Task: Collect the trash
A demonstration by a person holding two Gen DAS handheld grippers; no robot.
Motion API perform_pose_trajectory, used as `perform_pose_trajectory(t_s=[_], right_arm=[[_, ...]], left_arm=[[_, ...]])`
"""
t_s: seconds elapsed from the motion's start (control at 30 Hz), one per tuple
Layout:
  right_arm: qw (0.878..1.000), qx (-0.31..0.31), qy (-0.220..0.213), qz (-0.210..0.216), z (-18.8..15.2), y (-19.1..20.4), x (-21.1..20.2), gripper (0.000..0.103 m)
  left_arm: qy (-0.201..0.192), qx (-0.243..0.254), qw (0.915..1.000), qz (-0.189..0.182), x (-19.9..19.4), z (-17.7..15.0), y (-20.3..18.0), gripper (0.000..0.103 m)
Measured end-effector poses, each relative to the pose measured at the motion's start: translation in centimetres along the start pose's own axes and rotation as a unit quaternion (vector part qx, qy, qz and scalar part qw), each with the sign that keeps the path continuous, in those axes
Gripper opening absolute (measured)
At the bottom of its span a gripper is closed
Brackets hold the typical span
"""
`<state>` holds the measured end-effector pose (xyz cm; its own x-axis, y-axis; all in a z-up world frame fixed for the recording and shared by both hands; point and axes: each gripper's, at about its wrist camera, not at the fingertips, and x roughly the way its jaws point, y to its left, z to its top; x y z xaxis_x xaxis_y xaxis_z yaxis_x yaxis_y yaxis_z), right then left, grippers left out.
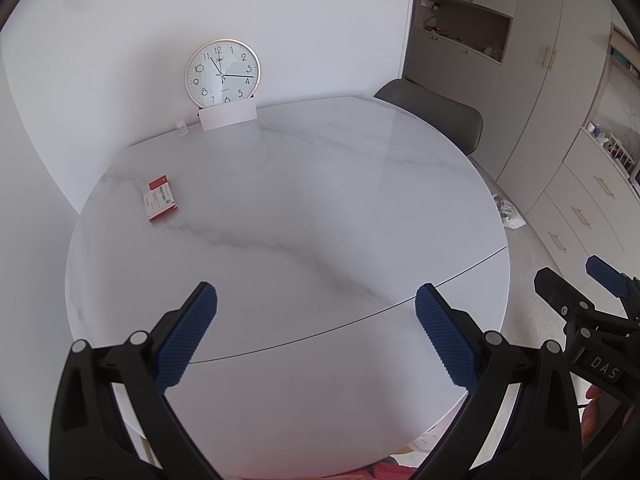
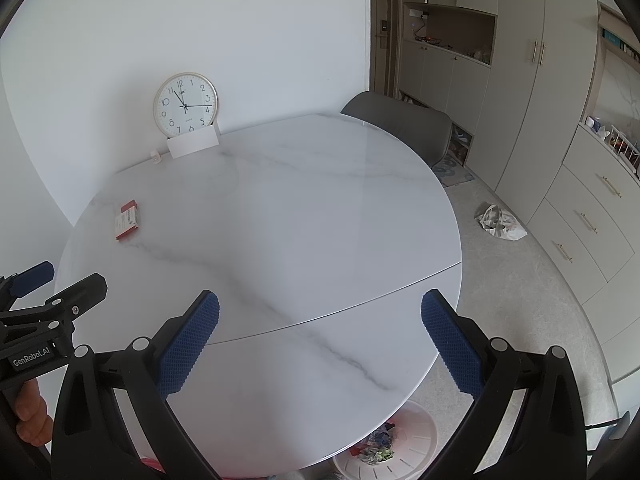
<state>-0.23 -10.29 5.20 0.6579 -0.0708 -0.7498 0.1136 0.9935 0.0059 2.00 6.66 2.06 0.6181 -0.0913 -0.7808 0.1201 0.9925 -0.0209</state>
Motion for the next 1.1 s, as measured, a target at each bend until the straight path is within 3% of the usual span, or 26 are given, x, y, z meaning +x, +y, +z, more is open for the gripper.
perform_pose_trajectory(t_s=[1.1], right_arm=[[1.0, -0.002, 0.003, 0.0, -0.12, -0.33, 0.07, 0.1]], left_arm=[[-0.015, 0.008, 0.9998, 0.005, 0.15, 0.16, -0.24, 0.095]])
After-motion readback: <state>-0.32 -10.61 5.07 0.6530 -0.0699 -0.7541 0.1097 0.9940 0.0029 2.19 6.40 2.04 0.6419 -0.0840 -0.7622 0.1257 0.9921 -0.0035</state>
